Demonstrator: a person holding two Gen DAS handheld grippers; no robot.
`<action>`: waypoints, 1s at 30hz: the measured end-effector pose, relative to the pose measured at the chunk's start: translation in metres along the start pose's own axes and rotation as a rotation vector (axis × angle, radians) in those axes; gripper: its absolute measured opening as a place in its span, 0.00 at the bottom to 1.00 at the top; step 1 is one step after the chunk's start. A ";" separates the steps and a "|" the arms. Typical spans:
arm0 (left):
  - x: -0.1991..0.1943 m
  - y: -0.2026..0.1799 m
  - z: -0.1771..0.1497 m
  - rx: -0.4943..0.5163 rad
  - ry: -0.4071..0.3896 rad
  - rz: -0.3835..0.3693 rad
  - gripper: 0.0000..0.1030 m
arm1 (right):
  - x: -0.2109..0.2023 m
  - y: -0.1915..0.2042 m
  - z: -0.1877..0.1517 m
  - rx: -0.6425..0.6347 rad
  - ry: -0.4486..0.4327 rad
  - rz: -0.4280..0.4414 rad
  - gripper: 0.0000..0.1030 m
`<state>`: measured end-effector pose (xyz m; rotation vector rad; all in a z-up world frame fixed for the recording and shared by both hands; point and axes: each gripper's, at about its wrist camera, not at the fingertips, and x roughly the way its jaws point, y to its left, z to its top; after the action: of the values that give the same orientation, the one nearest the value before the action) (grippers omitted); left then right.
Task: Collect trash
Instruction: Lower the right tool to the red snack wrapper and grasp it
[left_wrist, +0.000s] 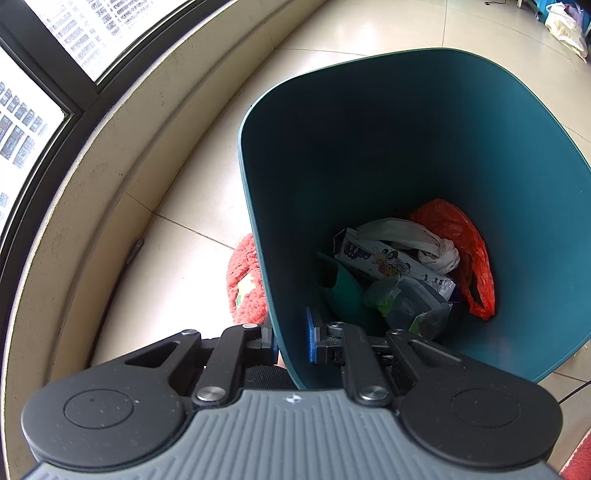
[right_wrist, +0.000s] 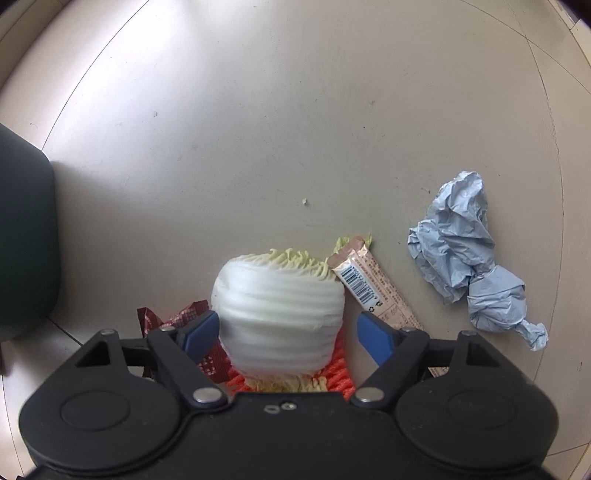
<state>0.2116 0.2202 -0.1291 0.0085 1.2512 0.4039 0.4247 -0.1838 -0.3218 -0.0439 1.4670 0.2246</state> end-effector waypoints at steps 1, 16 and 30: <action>0.000 0.000 0.000 0.000 0.000 0.000 0.13 | 0.001 0.001 0.000 -0.002 -0.004 0.002 0.79; 0.001 -0.002 -0.001 0.003 -0.002 0.002 0.13 | -0.002 0.021 0.000 -0.059 -0.033 -0.012 0.67; 0.001 -0.002 -0.001 -0.003 -0.001 0.009 0.13 | -0.049 0.006 0.006 -0.100 -0.032 -0.017 0.00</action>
<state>0.2116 0.2181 -0.1304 0.0121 1.2503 0.4132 0.4255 -0.1835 -0.2719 -0.1332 1.4226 0.2836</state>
